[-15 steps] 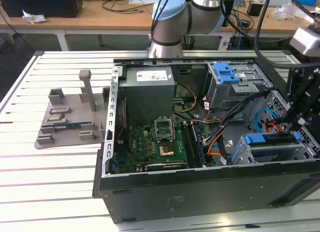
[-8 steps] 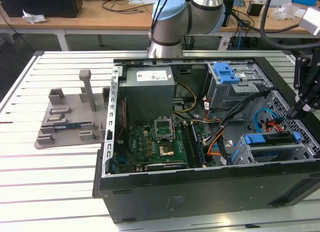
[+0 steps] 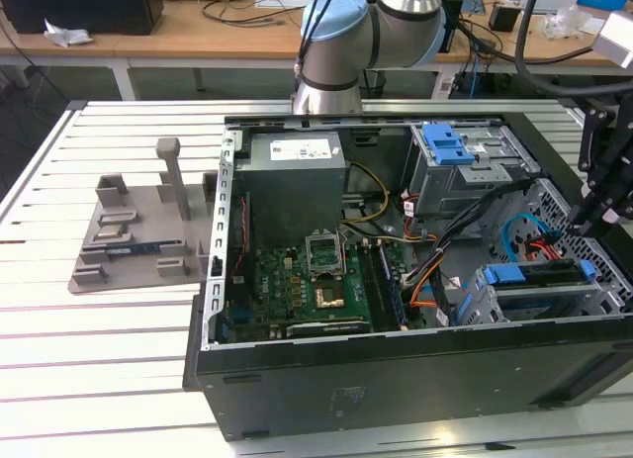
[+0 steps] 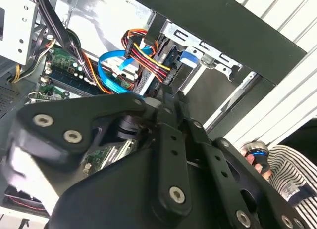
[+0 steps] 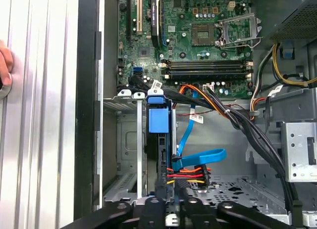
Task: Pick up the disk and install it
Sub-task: 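Insert the second disk wire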
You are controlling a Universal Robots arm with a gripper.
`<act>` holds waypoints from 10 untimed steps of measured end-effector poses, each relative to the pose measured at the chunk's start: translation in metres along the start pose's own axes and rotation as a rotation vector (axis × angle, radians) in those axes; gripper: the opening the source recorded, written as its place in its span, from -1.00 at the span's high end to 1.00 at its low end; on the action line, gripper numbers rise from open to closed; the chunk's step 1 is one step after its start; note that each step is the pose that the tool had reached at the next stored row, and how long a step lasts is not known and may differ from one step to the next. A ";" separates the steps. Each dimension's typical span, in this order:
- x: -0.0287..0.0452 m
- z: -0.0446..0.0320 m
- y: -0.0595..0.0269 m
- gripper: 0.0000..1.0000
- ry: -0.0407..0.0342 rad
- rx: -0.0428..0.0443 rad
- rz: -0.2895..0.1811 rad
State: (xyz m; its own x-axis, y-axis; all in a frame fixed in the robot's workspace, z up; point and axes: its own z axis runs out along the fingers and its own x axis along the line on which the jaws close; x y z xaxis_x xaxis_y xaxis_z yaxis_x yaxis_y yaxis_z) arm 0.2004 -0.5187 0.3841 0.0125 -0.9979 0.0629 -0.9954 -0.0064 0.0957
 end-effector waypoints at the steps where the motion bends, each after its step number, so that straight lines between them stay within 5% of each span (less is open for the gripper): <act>1: 0.0000 -0.0001 0.0000 0.52 0.0000 0.0000 0.000; 10: -0.0004 0.0042 0.0136 0.52 -0.0001 0.0005 0.000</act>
State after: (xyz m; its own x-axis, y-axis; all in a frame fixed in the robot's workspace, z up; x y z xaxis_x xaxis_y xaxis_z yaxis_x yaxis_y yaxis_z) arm 0.1865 -0.5186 0.3812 0.0124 -0.9979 0.0628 -0.9954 -0.0063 0.0952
